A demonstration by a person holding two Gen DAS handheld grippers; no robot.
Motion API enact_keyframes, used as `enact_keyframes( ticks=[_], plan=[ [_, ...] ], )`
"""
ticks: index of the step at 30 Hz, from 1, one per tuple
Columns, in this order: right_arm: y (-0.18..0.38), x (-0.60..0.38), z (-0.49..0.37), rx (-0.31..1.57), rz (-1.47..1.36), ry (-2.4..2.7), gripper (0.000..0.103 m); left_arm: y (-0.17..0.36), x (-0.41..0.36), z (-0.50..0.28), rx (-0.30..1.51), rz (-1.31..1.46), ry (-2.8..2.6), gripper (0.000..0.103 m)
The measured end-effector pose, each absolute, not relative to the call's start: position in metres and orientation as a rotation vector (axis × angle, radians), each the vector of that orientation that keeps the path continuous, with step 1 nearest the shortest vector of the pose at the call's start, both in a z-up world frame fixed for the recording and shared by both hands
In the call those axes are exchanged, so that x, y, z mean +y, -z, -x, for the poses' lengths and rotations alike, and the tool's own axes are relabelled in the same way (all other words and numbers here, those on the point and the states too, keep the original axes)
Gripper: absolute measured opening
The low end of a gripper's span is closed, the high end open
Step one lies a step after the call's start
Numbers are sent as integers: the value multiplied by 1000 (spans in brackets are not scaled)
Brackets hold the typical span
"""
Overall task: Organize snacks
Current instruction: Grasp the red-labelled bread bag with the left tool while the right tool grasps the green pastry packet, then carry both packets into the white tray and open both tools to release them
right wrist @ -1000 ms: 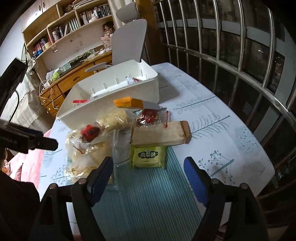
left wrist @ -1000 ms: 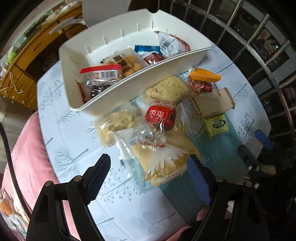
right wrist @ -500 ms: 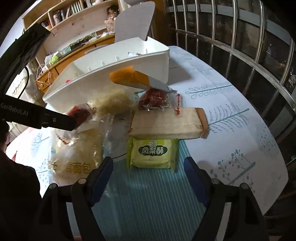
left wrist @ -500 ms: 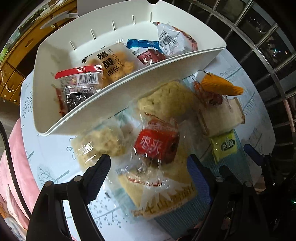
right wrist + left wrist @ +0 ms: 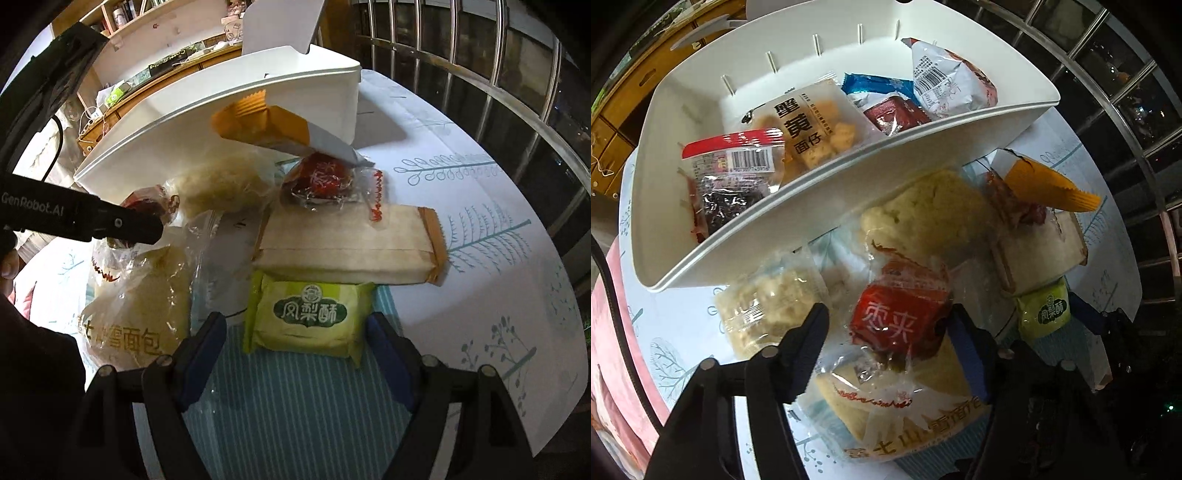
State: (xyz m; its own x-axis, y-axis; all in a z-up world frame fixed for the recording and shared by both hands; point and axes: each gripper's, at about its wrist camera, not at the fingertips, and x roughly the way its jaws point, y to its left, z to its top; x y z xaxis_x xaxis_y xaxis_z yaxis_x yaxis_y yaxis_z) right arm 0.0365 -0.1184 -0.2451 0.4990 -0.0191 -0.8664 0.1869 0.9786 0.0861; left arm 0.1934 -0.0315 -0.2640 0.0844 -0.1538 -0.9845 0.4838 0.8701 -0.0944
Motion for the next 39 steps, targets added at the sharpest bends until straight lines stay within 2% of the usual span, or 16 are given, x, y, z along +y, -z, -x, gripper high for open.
enact_keyframes(
  ticks=[3,6,13,16,26,39],
  plan=[
    [245,-117,-38,1045,-156,129,76,267,-35,-194,1410,-284,485,61],
    [245,-116,-40,1044,-131,146,70,267,-39,-191,1407,-277,489,57],
    [248,-108,-40,1057,-50,159,66,264,-41,-185,1400,-268,485,51],
    [248,-106,-39,1067,-18,168,61,259,-40,-182,1392,-253,490,50],
    [240,-106,-33,1087,-30,165,55,229,-23,-166,1327,-221,493,50],
    [204,-100,-15,1037,-40,195,54,180,11,-146,1245,-192,516,50]
  ],
)
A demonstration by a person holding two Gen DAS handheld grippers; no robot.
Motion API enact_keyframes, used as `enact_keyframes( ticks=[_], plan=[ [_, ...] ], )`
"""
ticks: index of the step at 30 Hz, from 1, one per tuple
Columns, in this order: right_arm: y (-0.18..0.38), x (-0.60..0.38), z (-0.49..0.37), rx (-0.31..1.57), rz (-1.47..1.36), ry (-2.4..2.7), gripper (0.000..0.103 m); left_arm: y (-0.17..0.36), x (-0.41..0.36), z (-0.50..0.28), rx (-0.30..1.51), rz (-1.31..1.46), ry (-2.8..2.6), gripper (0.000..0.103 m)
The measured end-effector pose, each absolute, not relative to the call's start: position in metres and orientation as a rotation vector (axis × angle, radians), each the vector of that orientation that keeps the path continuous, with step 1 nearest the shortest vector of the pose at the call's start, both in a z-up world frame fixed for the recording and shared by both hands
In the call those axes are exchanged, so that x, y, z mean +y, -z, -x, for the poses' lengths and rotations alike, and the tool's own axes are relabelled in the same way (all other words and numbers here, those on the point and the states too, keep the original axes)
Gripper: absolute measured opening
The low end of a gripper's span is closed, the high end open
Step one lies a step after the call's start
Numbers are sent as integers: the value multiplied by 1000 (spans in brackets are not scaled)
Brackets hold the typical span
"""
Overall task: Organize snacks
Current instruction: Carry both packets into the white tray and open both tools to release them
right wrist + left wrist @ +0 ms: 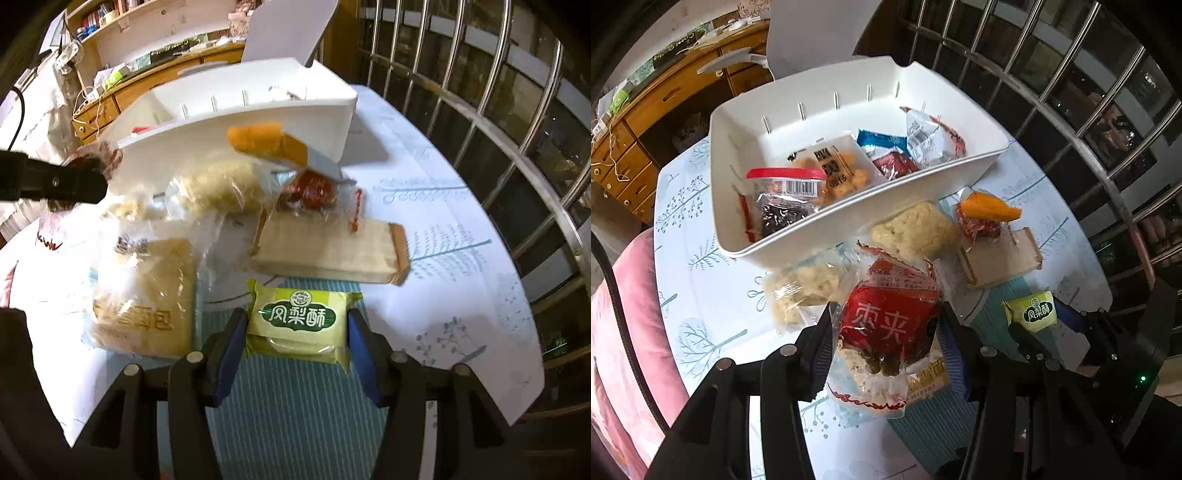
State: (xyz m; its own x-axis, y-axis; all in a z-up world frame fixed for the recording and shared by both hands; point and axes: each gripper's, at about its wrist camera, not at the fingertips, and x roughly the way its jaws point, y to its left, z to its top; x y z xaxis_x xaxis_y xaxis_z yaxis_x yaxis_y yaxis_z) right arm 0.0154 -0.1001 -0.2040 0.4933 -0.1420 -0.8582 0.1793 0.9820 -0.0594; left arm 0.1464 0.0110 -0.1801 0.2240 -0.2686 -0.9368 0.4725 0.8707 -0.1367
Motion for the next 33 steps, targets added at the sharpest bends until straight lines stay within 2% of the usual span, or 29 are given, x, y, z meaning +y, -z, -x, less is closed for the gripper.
enact_keyframes(
  ticks=[11,18,33],
  plan=[
    [145,-87,-25,918,-11,175,54,124,42,-150,1186,-152,605,51],
    [113,-86,-53,856,-46,166,54,95,43,-170,1183,-222,613,51],
    [96,-99,-138,829,-75,121,54,96,32,-245,1251,-272,540,52]
  ],
)
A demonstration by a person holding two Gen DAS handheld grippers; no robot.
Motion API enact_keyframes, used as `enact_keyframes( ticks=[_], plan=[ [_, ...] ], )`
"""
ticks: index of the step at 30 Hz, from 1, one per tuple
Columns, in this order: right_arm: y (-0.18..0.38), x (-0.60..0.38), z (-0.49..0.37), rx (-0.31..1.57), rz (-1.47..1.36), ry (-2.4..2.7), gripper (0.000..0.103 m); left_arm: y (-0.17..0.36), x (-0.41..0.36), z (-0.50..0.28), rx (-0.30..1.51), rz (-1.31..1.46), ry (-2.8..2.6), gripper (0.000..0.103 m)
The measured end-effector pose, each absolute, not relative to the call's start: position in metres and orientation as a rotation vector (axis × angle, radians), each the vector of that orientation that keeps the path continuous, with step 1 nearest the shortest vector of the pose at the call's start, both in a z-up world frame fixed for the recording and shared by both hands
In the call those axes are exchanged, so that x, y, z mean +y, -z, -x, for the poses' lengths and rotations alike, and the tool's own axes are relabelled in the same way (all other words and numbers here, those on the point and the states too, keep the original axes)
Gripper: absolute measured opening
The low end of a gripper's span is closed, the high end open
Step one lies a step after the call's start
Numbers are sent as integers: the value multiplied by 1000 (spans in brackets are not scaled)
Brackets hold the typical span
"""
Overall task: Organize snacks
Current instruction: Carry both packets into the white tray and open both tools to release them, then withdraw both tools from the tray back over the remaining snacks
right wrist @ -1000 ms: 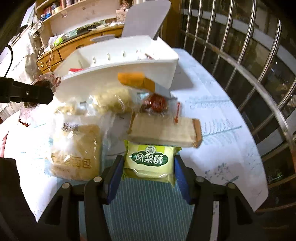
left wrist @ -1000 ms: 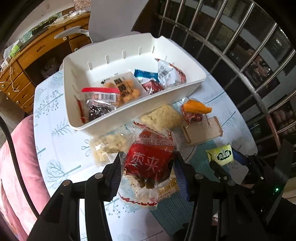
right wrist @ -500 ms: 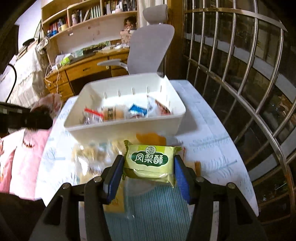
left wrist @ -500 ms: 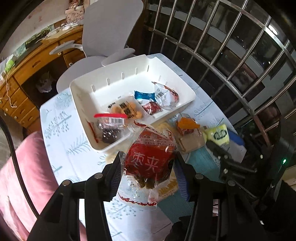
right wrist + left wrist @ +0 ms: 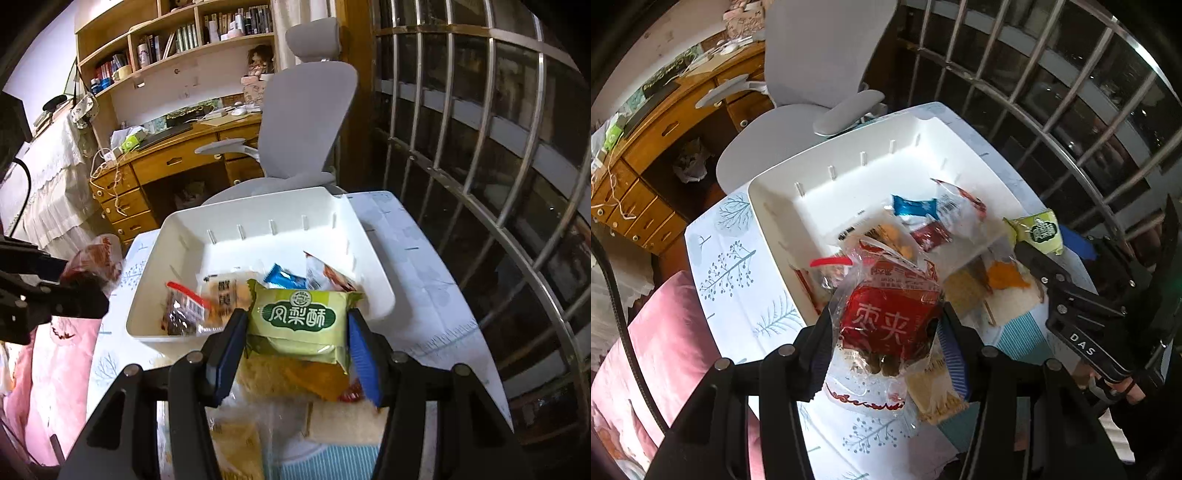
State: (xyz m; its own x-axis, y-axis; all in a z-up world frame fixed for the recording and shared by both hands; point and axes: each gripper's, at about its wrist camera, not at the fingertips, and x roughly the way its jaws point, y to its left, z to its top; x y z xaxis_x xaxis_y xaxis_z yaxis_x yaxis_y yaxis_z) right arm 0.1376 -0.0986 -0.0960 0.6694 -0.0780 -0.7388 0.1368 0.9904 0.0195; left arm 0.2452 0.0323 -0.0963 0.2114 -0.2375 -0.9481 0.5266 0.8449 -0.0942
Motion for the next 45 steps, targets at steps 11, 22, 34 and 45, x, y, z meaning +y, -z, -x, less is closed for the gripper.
enact_keyframes(
  ticks=[11,22,34,45],
  plan=[
    [107,-122,-190,850,-181,62,55,115,22,-298,1266,-257,481,53],
    [126,-143,-203,932,-317,108,69,120,33,-303,1274,-219,427,83],
    [98,-159,-153,918,-443,185,70,84,61,-238,1234,-178,436,83],
    [92,-161,-69,958,-533,242,70,85,78,-159,1256,-144,476,83]
  ],
)
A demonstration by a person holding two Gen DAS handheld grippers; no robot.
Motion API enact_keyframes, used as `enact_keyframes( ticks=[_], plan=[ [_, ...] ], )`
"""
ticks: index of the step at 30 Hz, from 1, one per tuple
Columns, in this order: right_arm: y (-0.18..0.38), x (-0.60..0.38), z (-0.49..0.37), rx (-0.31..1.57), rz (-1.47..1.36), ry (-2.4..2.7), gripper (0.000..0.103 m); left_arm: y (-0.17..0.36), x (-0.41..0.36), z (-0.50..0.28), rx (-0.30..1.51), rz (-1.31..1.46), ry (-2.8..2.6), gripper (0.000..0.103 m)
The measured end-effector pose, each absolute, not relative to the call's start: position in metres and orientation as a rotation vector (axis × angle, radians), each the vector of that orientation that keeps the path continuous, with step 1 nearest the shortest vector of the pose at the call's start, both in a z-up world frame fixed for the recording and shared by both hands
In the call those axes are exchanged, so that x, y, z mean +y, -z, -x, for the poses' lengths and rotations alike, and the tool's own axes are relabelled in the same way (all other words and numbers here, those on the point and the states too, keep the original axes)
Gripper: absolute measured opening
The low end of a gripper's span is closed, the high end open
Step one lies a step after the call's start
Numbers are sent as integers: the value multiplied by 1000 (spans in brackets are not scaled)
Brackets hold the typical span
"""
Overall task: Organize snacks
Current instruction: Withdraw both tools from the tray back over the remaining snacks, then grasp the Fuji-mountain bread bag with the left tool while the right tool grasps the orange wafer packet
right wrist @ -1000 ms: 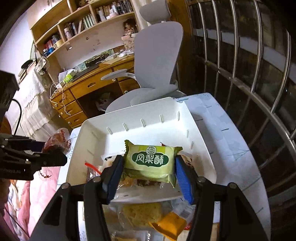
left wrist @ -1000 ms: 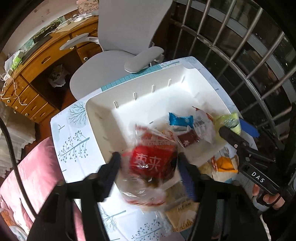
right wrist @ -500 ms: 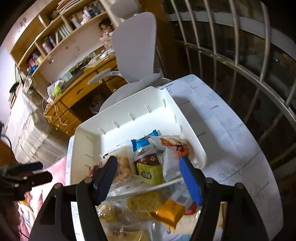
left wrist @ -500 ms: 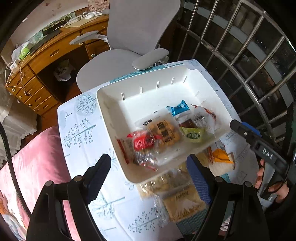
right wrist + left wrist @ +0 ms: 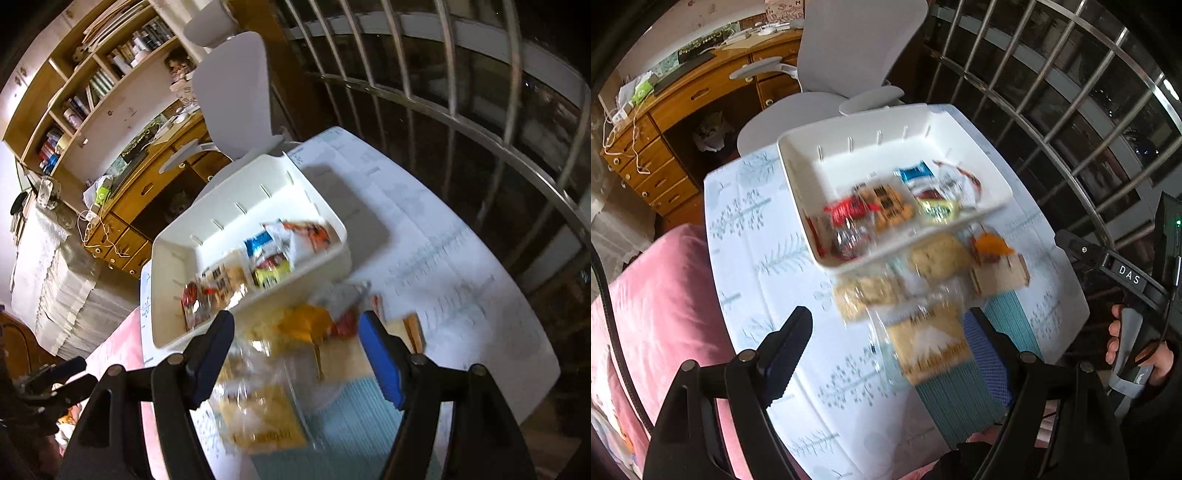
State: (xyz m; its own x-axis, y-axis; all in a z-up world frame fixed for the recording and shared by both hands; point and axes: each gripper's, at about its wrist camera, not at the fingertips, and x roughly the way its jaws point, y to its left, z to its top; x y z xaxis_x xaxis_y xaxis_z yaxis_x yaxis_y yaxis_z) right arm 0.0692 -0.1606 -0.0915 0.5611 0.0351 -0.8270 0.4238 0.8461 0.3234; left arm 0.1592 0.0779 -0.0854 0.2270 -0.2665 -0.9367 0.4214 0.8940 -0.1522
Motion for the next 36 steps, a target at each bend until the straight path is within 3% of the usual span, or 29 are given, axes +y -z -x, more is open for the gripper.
enact_keyframes(
  ticks=[18,22,36],
  plan=[
    [142,-160,-9,1098,-533,223,70,143,86,-94,1437,-19,382,83],
    [152,-167,-13,1137,-510,176,70,160,77,-92,1491,16,336,90],
    [154,-176,-58,1145,-81,-83,70,210,38,-86,1594,202,112,91]
  ],
)
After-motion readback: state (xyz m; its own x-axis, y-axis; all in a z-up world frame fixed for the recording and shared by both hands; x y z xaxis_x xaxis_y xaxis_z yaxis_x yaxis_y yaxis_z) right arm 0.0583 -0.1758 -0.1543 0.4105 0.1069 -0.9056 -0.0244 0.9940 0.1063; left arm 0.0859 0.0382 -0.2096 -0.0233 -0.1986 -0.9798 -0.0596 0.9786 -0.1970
